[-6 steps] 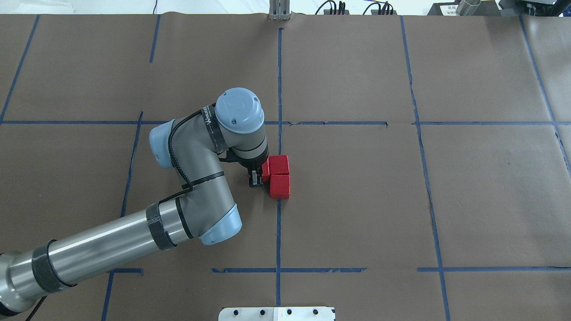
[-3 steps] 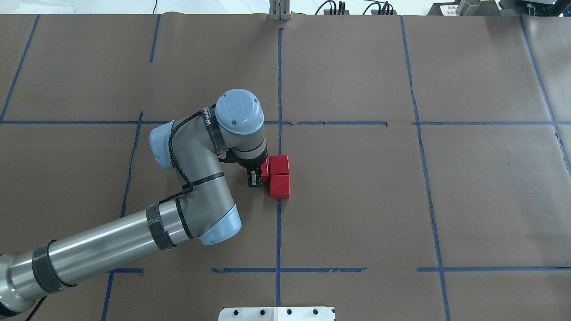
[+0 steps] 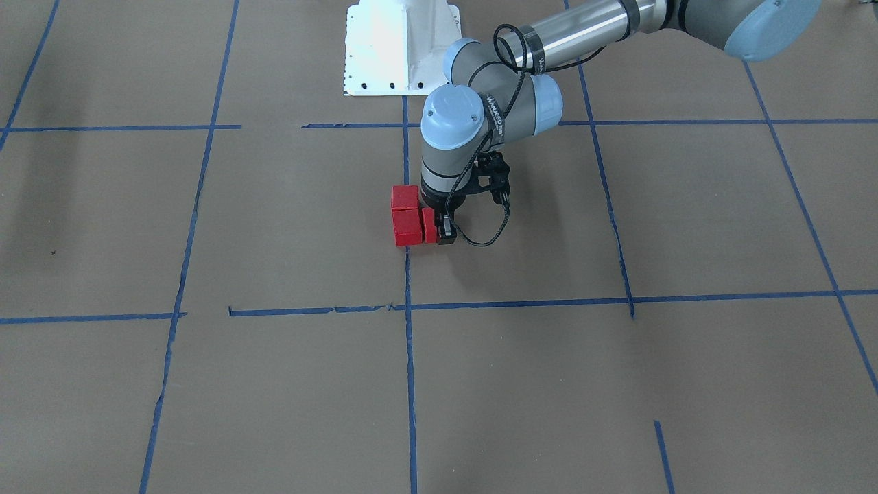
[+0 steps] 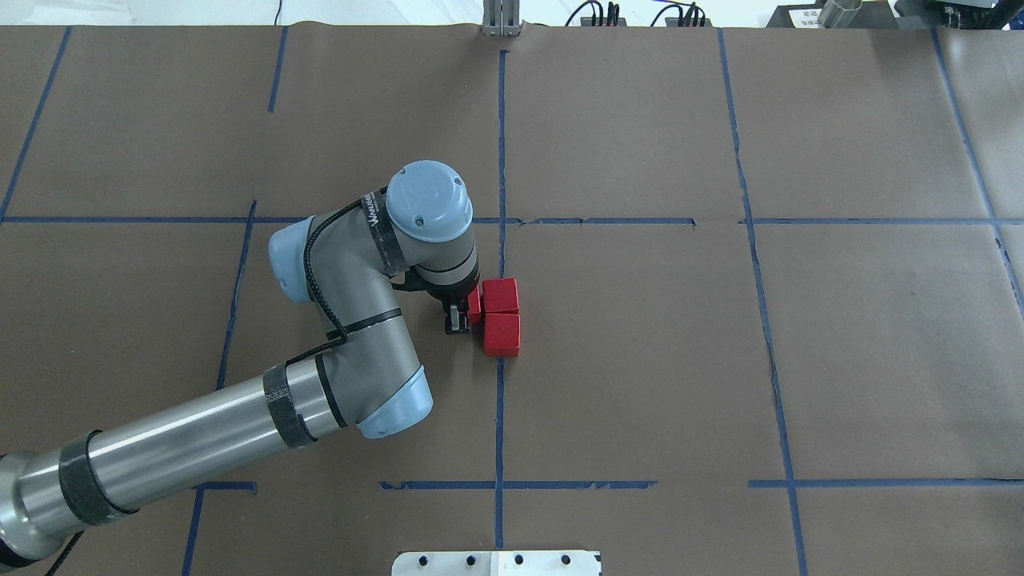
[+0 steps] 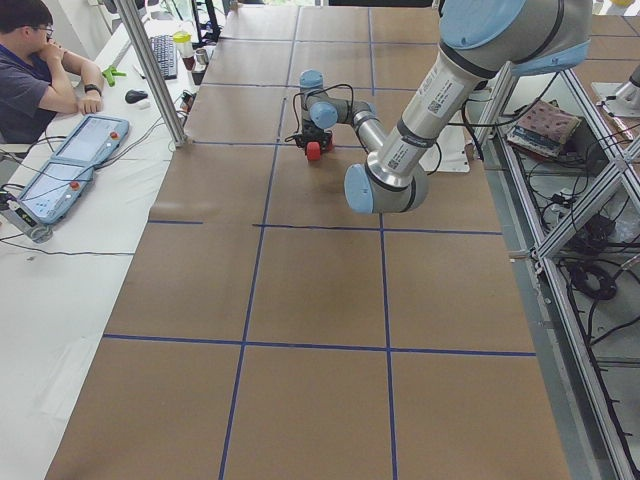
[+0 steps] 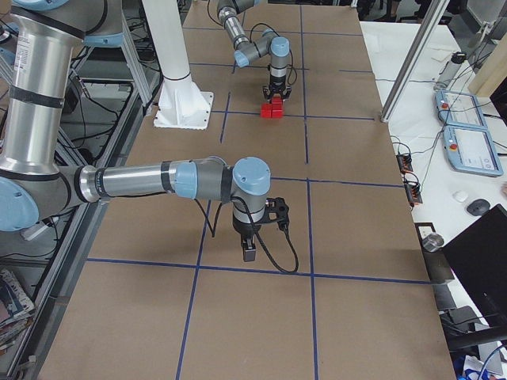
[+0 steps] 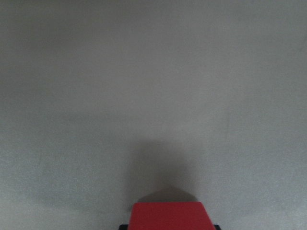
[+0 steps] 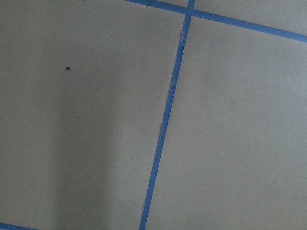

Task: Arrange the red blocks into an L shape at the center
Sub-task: 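Lower the cube next to the farther cube and hold it there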

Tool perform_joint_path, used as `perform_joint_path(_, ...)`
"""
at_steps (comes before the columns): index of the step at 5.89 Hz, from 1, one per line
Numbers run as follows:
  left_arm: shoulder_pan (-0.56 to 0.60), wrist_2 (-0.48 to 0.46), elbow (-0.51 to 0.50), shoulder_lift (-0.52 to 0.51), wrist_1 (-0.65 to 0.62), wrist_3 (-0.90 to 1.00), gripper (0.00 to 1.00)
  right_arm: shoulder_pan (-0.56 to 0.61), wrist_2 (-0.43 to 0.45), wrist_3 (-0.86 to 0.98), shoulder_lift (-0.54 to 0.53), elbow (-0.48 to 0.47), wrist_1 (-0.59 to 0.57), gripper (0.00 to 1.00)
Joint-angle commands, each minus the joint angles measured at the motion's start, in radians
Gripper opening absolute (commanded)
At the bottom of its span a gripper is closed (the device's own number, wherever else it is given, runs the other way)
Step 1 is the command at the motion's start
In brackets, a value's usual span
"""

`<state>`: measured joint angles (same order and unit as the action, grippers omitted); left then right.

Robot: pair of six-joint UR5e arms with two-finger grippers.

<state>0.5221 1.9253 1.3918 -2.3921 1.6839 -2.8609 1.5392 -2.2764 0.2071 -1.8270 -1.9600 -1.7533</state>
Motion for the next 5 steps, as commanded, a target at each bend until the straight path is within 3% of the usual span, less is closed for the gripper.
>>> perform_joint_path(1,-0.001,0.001,0.001,-0.002,0.000,0.002,0.37,0.001,0.000,0.000,0.000,0.001,0.000,1.00)
perform_joint_path(5,-0.001,0.000,0.001,-0.002,-0.001,0.000,0.45,0.001,0.000,0.000,0.000,0.001,0.000,1.00)
